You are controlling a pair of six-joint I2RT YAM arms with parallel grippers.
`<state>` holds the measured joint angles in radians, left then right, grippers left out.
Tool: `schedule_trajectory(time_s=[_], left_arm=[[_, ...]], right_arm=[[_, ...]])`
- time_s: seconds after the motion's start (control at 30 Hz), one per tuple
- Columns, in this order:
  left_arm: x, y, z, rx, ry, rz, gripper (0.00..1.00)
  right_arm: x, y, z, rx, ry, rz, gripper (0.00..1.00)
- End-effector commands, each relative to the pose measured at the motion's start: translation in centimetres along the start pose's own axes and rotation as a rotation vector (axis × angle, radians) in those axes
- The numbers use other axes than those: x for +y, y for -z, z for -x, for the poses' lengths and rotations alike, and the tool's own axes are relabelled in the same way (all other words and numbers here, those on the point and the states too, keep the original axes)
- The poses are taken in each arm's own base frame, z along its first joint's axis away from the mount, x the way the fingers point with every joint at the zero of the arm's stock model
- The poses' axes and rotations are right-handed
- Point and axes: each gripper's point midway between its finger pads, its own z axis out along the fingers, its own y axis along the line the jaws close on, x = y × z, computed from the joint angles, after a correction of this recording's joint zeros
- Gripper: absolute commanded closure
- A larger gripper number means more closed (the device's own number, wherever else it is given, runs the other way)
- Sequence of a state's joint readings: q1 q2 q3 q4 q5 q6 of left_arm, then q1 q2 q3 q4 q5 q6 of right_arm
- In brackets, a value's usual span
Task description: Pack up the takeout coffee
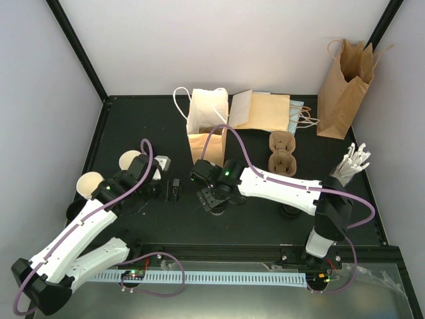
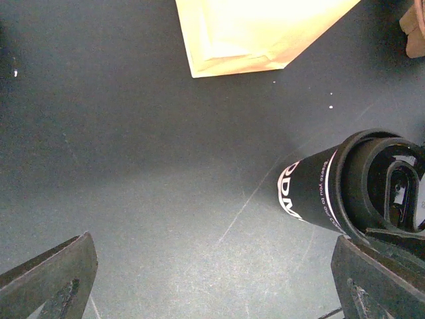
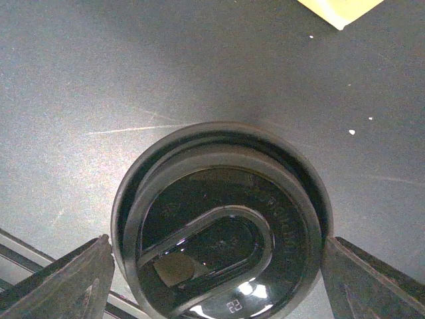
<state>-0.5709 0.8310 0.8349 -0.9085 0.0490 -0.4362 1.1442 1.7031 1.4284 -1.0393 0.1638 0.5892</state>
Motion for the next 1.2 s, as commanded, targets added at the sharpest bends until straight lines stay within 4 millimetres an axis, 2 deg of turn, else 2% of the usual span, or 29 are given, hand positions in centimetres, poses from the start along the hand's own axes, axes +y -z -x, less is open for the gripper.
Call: schedule_trajectory(time_s=[0.0,0.6,0.7,1.0,1.17], left_arm=[[-0.3,0.5,0.8,-0.031,-0.015,-0.019,0.01],[-0.1,0.4,0.8,-0.03,-0.019,-0.013,0.01],[-0.1,0.3,0.7,-0.028,-0.021,-0.016,0.01],[0.0,0.8,1.5,-0.072,0.0,-0.008,0.01],[-0.9,1.4,2.1,-0.104,0.005,-0.061,0.01]], right_arm=[[0.0,0.3,0.8,-0.022,-0.004,-0.028,0.13],[0.4,-0.5,0.8,-0.001,0.022,-0.039,0.14],[0.3,-0.5,0.7,-0.002,0.024,-0.043,0.17],[-0.1,1.9,1.4,-0.065,0.017,-0.029,0.2],[-0.5,3.5,1.7,-0.103,0.004,-0.018,0.21]])
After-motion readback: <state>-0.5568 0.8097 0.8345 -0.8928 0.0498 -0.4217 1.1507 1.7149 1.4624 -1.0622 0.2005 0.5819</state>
